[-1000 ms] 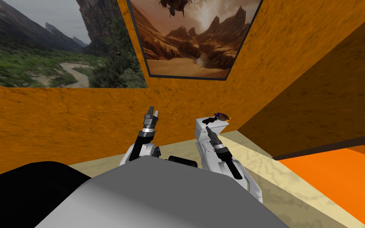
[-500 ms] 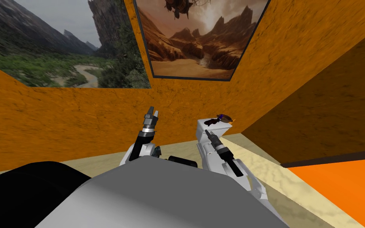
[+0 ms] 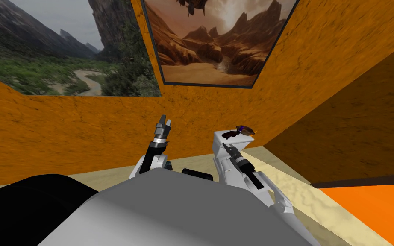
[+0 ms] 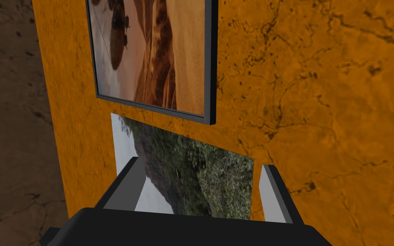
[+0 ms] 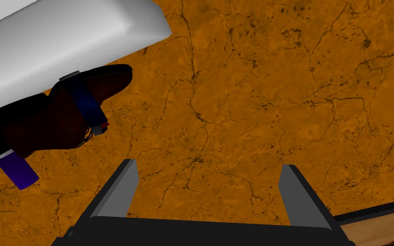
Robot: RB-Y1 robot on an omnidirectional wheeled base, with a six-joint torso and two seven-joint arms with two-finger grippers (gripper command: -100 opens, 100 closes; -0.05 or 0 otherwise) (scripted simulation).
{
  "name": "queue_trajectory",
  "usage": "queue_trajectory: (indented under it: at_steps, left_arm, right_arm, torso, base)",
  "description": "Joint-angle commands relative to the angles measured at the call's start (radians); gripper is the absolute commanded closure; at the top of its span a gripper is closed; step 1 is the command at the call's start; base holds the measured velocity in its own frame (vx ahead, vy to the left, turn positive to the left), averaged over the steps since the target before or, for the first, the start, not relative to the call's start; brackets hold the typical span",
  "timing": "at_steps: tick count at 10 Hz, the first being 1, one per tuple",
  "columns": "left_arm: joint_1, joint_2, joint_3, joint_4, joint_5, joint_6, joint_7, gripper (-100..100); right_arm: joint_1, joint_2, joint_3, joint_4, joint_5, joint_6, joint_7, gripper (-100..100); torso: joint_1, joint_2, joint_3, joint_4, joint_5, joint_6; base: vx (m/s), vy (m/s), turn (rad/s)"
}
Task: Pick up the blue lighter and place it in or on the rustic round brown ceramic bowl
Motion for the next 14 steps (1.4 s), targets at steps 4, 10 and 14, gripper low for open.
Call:
queue_trajectory:
  at_steps: [4,10,14]
  left_arm:
    - [0.000,0.000,0.000,0.000,0.000,0.000,0.000,0]
    - [0.000,0.000,0.000,0.000,0.000,0.000,0.000,0]
    - [-0.001,0.000,0.000,0.000,0.000,0.000,0.000,0]
  right_arm:
    - [-0.037,-0.055,-0.001,0.085,0.058,0.025,0.031,-100]
    - [-0.085,-0.114,-0.007,0.198,0.142,0.060,0.074,-100]
    - [-0.096,-0.059,-0.023,0.178,0.192,0.158,0.056,-100]
  torso:
    - [-0.001,0.002,0.001,0.000,0.000,0.000]
    - [0.000,-0.003,-0.002,-0.001,0.000,0.000]
    - [-0.006,0.012,0.007,0.002,-0.001,-0.001]
  base:
    - [0.096,0.003,0.013]
    - [0.135,0.006,0.007]
    - [-0.051,-0.064,0.210]
